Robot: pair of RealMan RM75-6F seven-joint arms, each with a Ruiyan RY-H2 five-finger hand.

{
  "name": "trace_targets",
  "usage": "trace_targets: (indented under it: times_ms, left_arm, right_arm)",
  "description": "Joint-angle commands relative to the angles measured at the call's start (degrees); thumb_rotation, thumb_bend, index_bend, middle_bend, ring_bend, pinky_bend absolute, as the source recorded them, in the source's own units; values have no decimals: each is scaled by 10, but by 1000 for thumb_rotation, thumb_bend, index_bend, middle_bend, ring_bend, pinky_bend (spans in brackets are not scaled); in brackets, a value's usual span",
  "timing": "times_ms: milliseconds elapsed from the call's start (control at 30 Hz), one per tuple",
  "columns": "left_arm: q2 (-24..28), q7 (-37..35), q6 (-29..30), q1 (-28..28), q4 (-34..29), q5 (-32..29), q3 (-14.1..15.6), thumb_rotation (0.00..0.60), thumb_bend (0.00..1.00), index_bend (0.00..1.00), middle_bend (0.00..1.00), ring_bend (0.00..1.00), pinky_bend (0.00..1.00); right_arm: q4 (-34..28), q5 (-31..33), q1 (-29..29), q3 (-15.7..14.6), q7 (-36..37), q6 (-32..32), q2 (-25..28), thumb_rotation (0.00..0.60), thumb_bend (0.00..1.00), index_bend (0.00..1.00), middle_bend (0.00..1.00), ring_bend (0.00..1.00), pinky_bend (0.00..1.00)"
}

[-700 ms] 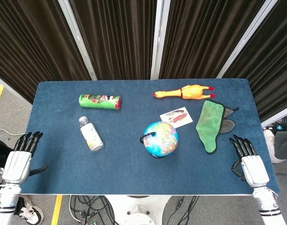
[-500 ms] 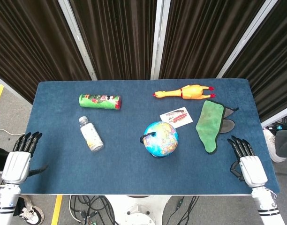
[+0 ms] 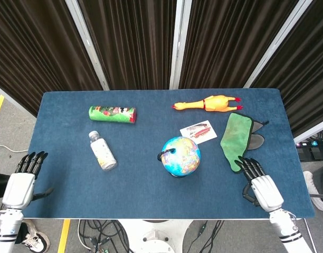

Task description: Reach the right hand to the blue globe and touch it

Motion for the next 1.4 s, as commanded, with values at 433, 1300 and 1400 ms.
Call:
trace_targets:
  times_ms: [433, 1300, 1400]
  left_arm:
    - [-5, -15, -12, -4, 15, -1, 2, 600, 0, 60, 53, 0, 83]
    - [-4, -35, -11, -1, 30, -4, 2, 600, 0, 60, 53, 0, 83]
    - [-4, -38, -11, -1, 32, -4, 2, 600, 0, 60, 53, 0, 83]
  right_arm:
    - [-50, -40, 70, 17, 25, -34, -15, 394, 993, 0, 0, 0, 0]
    - [-19, 16, 143, 41, 41, -112, -50, 394, 999, 0, 0, 0, 0]
    - [-17, 29, 154, 49, 40, -126, -51, 394, 999, 0, 0, 0, 0]
